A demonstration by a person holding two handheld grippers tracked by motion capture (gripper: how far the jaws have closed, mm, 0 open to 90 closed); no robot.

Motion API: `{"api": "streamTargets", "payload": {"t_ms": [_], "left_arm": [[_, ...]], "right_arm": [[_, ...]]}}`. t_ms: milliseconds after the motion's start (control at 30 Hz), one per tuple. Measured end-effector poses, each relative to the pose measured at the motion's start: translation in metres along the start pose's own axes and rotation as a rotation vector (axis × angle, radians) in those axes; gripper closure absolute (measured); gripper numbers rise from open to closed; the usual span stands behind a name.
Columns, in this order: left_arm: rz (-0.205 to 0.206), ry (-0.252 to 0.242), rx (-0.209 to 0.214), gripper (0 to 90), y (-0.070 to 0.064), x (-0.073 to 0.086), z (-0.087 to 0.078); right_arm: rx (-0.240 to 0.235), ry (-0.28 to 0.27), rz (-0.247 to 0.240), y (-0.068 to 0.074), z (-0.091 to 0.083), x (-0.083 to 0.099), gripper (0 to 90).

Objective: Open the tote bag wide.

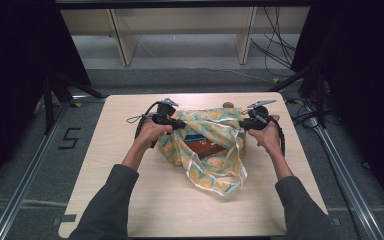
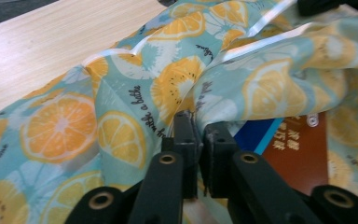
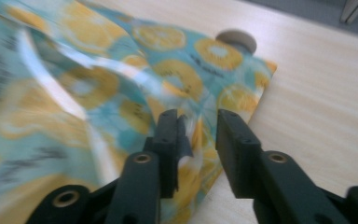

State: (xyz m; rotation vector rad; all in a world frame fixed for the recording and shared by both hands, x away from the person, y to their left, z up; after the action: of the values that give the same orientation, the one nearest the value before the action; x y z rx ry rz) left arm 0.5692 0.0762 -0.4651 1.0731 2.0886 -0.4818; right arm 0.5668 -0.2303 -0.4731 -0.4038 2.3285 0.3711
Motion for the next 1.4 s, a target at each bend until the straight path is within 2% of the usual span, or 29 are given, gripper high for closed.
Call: {"api": "streamTargets", "payload": {"t_ms": [67,100,133,200,300,367,500,567,600,667,700,767,833,867,900,933,967,1000,1033,1067,1100,1133,1167,1200,1233,1267,1300,1333,1400], "left_arm": [[-0.004,0.009,-0.026,68.4,0.000,0.000,-0.001],[0.018,0.028,-0.041,63.9,-0.002,0.000,-0.002],[0.047,0.046,-0.035,59.4,-0.004,0.000,-0.004],[0.073,0.053,-0.018,50.7,-0.012,-0.003,-0.011],[0.126,0.058,-0.044,43.8,-0.022,-0.010,-0.023],[0.145,0.032,-0.063,41.3,-0.027,-0.018,-0.029],[0.169,0.022,-0.112,39.4,-0.035,-0.028,-0.031],[0.188,0.014,-0.101,39.7,-0.040,-0.033,-0.028],[0.187,0.012,-0.107,39.7,-0.042,-0.034,-0.026],[0.207,0.008,-0.099,39.3,-0.049,-0.039,-0.022],[0.220,0.004,-0.091,39.1,-0.052,-0.041,-0.021],[0.245,-0.008,-0.077,38.9,-0.059,-0.047,-0.016],[0.280,-0.007,-0.077,38.3,-0.066,-0.053,-0.008],[0.305,0.008,-0.066,37.6,-0.068,-0.056,-0.003],[0.322,0.018,-0.056,36.9,-0.070,-0.058,0.002],[0.324,0.032,-0.047,36.2,-0.073,-0.060,0.009],[0.346,0.052,-0.037,35.3,-0.073,-0.061,0.014],[0.342,0.060,-0.034,34.7,-0.074,-0.062,0.019],[0.352,0.081,-0.028,34.3,-0.074,-0.062,0.025],[0.360,0.101,-0.029,33.8,-0.073,-0.061,0.030],[0.349,0.116,-0.032,33.8,-0.072,-0.060,0.036],[0.352,0.126,-0.028,34.6,-0.071,-0.059,0.041],[0.360,0.138,-0.002,39.0,-0.070,-0.058,0.045],[0.361,0.138,0.000,46.3,-0.070,-0.057,0.047],[0.369,0.146,0.021,53.8,-0.071,-0.056,0.049],[0.381,0.146,0.033,62.6,-0.070,-0.056,0.051],[0.377,0.145,0.005,70.8,-0.067,-0.057,0.053],[0.348,0.130,-0.023,82.8,-0.064,-0.059,0.054],[0.308,0.110,-0.059,87.5,-0.055,-0.067,0.055]], "right_arm": [[-0.010,-0.017,0.005,0.004,-0.015,-0.004,64.5],[-0.023,-0.021,0.048,0.005,-0.022,-0.005,63.1],[-0.025,-0.046,0.036,0.003,-0.028,-0.007,62.1],[-0.054,-0.081,0.059,0.002,-0.039,-0.010,61.4],[-0.103,-0.135,0.046,0.006,-0.059,-0.014,61.4],[-0.139,-0.162,0.023,0.018,-0.069,-0.014,61.3],[-0.192,-0.109,-0.060,0.047,-0.069,-0.006,63.2],[-0.229,-0.082,-0.098,0.066,-0.064,0.003,66.6],[-0.239,-0.048,-0.126,0.071,-0.062,0.007,68.5],[-0.248,-0.002,-0.141,0.084,-0.054,0.017,73.1],[-0.240,0.027,-0.183,0.086,-0.051,0.020,75.4],[-0.251,0.046,-0.201,0.092,-0.041,0.028,78.5],[-0.233,0.074,-0.210,0.094,-0.037,0.032,78.9],[-0.225,0.089,-0.225,0.094,-0.035,0.034,78.9],[-0.226,0.091,-0.218,0.096,-0.034,0.036,78.8],[-0.235,0.071,-0.220,0.097,-0.032,0.037,78.9],[-0.235,0.106,-0.221,0.097,-0.034,0.039,78.8],[-0.235,0.087,-0.222,0.098,-0.032,0.040,78.8],[-0.243,0.099,-0.199,0.100,-0.033,0.043,78.8],[-0.239,0.099,-0.220,0.099,-0.033,0.043,78.8],[-0.241,0.085,-0.214,0.100,-0.032,0.045,78.8],[-0.245,0.109,-0.206,0.101,-0.033,0.047,78.7],[-0.245,0.102,-0.206,0.100,-0.031,0.047,78.7],[-0.239,0.098,-0.211,0.100,-0.030,0.048,78.7],[-0.239,0.121,-0.205,0.100,-0.032,0.049,78.7],[-0.238,0.105,-0.210,0.100,-0.030,0.050,78.7],[-0.237,0.110,-0.212,0.101,-0.029,0.051,78.7],[-0.234,0.123,-0.219,0.103,-0.028,0.054,78.8],[-0.219,0.147,-0.252,0.105,-0.024,0.058,80.6]]}}
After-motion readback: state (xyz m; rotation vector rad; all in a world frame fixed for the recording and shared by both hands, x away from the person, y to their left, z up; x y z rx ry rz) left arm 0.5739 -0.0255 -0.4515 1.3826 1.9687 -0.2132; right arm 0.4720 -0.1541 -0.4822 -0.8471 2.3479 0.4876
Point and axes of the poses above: each handheld gripper's, and its own axes: z roughly forward along the jaws, x roughly out of its underside, y roughly to its left, the point moved 4 cm from there along z, roughly forward along the jaws, and after that the axes turned 11 degrees about z, right-handed, at the moved point
